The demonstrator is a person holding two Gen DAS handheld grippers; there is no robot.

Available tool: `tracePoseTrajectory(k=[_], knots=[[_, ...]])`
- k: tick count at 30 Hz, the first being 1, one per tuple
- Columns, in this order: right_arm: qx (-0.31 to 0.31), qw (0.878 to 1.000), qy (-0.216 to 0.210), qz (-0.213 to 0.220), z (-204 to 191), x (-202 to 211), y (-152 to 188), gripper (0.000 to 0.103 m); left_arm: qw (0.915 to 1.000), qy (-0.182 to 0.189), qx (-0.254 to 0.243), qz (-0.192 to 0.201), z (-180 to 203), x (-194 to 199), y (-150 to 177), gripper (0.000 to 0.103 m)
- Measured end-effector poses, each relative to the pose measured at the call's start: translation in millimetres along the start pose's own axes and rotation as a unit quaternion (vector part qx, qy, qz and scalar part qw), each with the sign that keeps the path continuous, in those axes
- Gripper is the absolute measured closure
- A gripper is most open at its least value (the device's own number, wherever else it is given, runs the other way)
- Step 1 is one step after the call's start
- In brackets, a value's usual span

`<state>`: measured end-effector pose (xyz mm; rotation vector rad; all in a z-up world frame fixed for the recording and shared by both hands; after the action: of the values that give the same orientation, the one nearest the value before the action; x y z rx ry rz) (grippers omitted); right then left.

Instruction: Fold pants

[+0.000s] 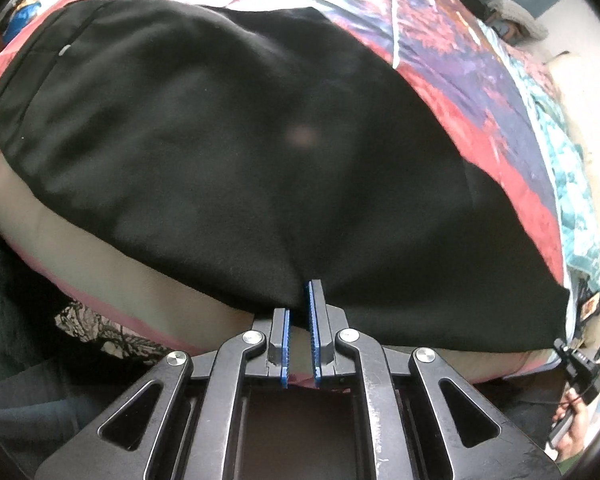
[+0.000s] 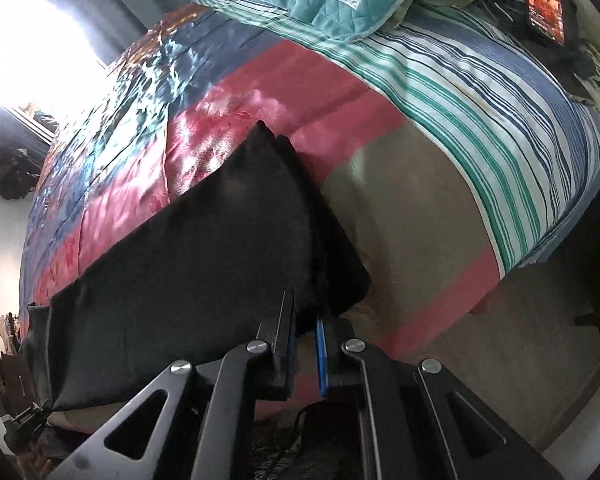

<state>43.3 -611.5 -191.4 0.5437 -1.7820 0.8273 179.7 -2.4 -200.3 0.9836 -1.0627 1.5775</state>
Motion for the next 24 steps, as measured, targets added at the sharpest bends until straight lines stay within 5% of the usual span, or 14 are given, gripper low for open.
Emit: tracePoseTrajectory(k=[3,5,7,11,17,20,24], knots=[[0.007,1.0,0.02,0.003,-5,2,0,0.085,0.9999,-0.001,0.004,-0.01,1,0,-1,0.085],[0.014,0.999,0.032,0.014,-9,8,1,0.062,0.9997,-0.006,-0.014,-0.016,5,5,4,0.067],[0.023,0.997,0.045,0.049,-15,24,5,0.029,0.9991,-0.019,-0.031,-0.023,3,17,15,0.037],[0.029,0.987,0.093,0.129,-22,58,20,0.023,0.997,-0.014,-0.073,-0.022,-1,48,41,0.034],[0.029,0.958,0.16,0.235,-35,96,31,0.018,0.9842,-0.039,-0.126,0.118,13,76,-9,0.018],[0.052,0.957,0.142,0.246,-58,100,24,0.018,0.9739,-0.084,-0.125,0.17,7,59,-46,0.018],[0.082,0.957,0.103,0.258,-99,103,26,0.018,0.9653,-0.151,-0.122,0.175,-17,25,-54,0.019]])
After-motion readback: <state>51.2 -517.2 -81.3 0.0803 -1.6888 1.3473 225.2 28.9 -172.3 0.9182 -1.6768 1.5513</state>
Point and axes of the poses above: each gripper's, at about its wrist camera, not at the fingertips, and x roughly against the way its jaws point, z to its right, y to its underside, the point moved 1 cm from there along -x, roughly the way its jaws point, and after that the axes turned 3 degrees about x, right-handed, at the moved point
